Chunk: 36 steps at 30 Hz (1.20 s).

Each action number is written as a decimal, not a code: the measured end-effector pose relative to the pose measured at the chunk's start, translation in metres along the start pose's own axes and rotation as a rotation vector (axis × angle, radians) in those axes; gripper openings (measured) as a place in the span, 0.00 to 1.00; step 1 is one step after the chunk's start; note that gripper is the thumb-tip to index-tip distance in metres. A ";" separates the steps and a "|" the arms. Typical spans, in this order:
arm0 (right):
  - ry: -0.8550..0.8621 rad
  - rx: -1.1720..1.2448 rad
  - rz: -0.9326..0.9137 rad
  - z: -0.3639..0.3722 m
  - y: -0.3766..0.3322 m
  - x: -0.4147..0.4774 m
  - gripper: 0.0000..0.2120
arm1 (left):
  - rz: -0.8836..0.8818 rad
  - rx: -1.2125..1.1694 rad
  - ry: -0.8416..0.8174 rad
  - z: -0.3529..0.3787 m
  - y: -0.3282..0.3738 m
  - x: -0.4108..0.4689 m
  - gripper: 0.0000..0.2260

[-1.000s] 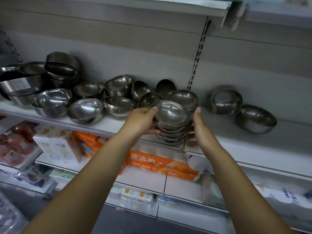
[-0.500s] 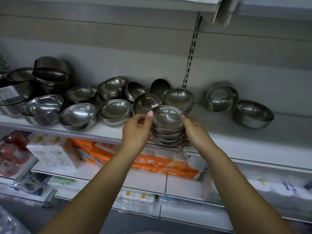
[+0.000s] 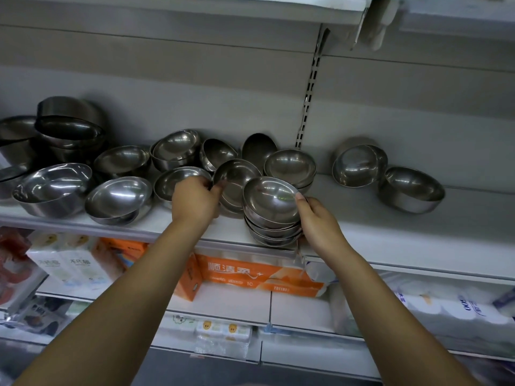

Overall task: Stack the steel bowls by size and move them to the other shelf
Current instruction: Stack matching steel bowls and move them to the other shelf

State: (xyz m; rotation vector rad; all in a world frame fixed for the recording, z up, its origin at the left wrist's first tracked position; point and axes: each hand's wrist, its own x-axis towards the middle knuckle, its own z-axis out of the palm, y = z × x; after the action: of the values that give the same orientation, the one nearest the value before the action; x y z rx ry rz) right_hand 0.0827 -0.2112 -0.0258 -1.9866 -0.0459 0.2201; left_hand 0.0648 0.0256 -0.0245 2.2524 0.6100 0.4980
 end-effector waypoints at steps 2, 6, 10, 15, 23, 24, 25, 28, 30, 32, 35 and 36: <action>-0.006 0.005 0.005 0.000 0.000 0.000 0.22 | 0.017 0.009 -0.010 0.001 -0.002 0.004 0.17; 0.001 0.019 0.016 0.002 -0.001 -0.001 0.23 | 0.063 -0.052 0.032 0.002 -0.004 0.006 0.13; 0.006 0.023 0.029 0.004 -0.003 -0.002 0.23 | 0.106 -0.100 0.110 -0.004 -0.001 0.005 0.13; 0.012 0.039 0.035 0.002 -0.004 -0.001 0.25 | 0.097 -0.259 0.227 -0.029 0.011 0.008 0.13; 0.001 0.122 0.054 0.000 -0.007 -0.001 0.31 | -0.035 -0.562 0.026 -0.051 0.049 -0.004 0.14; 0.010 0.141 0.058 -0.002 -0.008 -0.001 0.31 | -0.035 -0.578 -0.036 -0.050 0.052 -0.007 0.14; 0.020 0.159 0.055 -0.004 -0.010 -0.001 0.32 | -0.033 -0.591 -0.094 -0.048 0.054 -0.011 0.14; 0.073 0.238 0.030 -0.010 -0.017 -0.006 0.38 | -0.034 -0.608 -0.243 -0.038 0.057 -0.023 0.12; 0.090 0.272 0.006 -0.014 -0.020 -0.008 0.45 | -0.040 -0.581 -0.303 -0.031 0.057 -0.028 0.10; 0.067 0.284 -0.004 -0.015 -0.023 -0.009 0.43 | -0.047 -0.550 -0.327 -0.024 0.057 -0.032 0.09; 0.020 0.273 -0.014 -0.013 -0.024 -0.009 0.24 | -0.056 -0.514 -0.316 -0.016 0.056 -0.034 0.09; 0.005 0.260 -0.017 -0.012 -0.023 -0.008 0.18 | -0.056 -0.497 -0.293 -0.014 0.055 -0.034 0.09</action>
State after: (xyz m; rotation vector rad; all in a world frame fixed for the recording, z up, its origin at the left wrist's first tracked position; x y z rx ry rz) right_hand 0.0789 -0.2135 0.0007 -1.7270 -0.0293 0.2001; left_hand 0.0447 -0.0197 0.0192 1.7835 0.3493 0.2471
